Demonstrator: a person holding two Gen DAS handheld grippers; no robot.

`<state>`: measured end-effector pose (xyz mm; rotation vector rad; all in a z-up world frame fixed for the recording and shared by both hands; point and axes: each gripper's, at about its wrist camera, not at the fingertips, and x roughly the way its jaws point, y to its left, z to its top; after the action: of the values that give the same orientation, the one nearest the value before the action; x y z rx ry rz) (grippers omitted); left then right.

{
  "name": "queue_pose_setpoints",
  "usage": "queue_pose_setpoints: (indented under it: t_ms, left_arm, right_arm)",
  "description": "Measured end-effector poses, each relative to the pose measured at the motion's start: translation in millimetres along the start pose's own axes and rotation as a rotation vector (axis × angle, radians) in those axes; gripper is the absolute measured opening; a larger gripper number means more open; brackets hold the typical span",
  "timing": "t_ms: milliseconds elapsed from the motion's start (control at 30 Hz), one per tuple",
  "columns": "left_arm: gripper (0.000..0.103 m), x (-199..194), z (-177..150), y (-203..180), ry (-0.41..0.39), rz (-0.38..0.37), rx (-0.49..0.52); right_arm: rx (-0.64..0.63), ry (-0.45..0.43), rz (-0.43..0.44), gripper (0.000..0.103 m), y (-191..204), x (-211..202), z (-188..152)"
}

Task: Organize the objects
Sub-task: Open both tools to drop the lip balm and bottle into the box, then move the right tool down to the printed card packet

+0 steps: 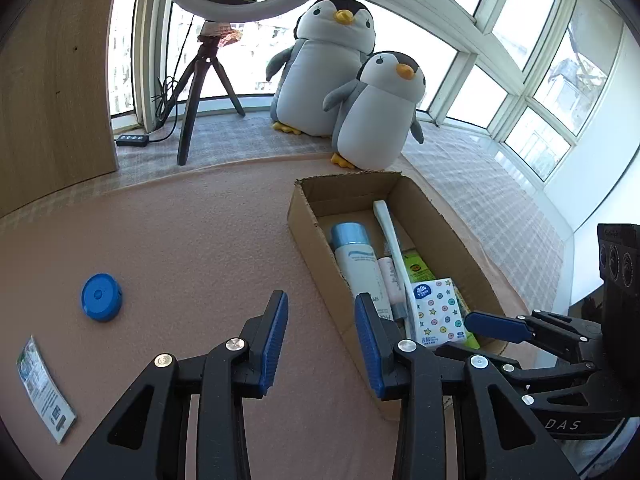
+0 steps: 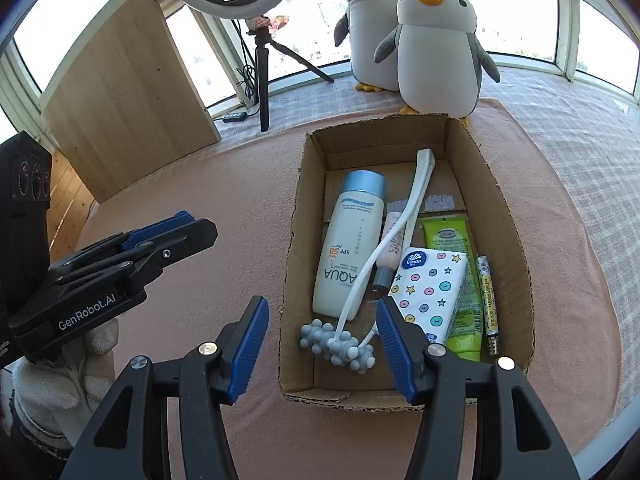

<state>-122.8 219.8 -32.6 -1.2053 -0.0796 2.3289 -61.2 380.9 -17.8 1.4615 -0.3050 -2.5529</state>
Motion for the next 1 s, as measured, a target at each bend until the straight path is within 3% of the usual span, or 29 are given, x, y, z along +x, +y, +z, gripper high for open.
queue_pose_setpoints:
  t_ms: [467,667,767,933,1000]
  left_arm:
    - [0.038,-73,-76,135,-0.012,0.118,-0.221]
    - [0.039,-94,-106,198,-0.01,0.178,-0.332]
    - [0.045,-101,-117,224,-0.007,0.197,-0.374]
    - [0.067,-99,-130,254,0.016,0.174,-0.421]
    - [0.067,-94,-132,261,0.026,0.167,-0.427]
  right_arm:
    - [-0.124,-0.014,0.135,0.052,106,36,3]
    - [-0.202,0.039,0.172,0.052,156,65,15]
    - [-0.229,0.087,0.18,0.052,179,83,23]
    - [-0.257,0.227,0.239,0.052,212,124,29]
    - [-0.268,0.252,0.25,0.052,224,137,29]
